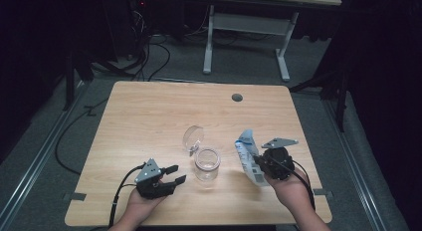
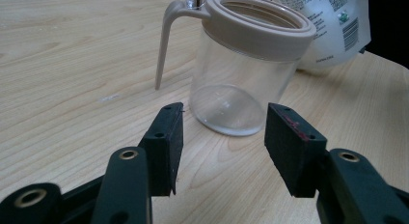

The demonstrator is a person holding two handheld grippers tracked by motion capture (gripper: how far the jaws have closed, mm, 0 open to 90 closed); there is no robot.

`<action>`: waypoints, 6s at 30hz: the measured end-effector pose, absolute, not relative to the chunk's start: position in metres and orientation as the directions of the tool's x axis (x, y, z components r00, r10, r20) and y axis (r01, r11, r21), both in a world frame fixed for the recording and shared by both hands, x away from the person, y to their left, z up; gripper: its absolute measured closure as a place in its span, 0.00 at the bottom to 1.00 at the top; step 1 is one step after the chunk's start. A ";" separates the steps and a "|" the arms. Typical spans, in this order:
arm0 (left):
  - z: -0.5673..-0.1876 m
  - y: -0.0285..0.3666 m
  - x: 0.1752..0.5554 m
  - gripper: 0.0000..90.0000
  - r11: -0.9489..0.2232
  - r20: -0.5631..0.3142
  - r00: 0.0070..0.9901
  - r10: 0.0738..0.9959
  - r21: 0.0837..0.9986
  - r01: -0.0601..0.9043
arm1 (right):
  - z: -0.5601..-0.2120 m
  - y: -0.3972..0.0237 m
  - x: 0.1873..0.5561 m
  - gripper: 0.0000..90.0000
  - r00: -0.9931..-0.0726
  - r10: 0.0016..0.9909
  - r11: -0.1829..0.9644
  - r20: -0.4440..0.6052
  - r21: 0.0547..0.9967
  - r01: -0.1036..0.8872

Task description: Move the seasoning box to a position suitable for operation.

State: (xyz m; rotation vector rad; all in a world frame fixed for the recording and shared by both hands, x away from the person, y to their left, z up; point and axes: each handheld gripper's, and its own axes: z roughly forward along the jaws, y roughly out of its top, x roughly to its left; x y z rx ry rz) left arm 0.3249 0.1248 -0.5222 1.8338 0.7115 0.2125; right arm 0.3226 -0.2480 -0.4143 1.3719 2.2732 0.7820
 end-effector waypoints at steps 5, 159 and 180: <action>-0.523 0.125 0.325 0.54 -0.213 -0.194 0.803 0.563 0.905 0.368 | -0.411 -0.244 0.325 1.00 -0.476 0.878 0.411 -0.045 0.582 0.702; -0.523 -0.010 0.273 0.42 -0.340 -0.066 0.955 0.288 0.926 0.166 | -0.348 -0.155 0.324 1.00 -0.595 0.803 0.587 -0.037 0.219 0.779; -0.522 -0.024 0.270 0.62 -0.363 -0.036 0.937 0.347 0.916 0.169 | -0.356 -0.146 0.322 1.00 -0.605 0.796 0.589 0.002 0.225 0.776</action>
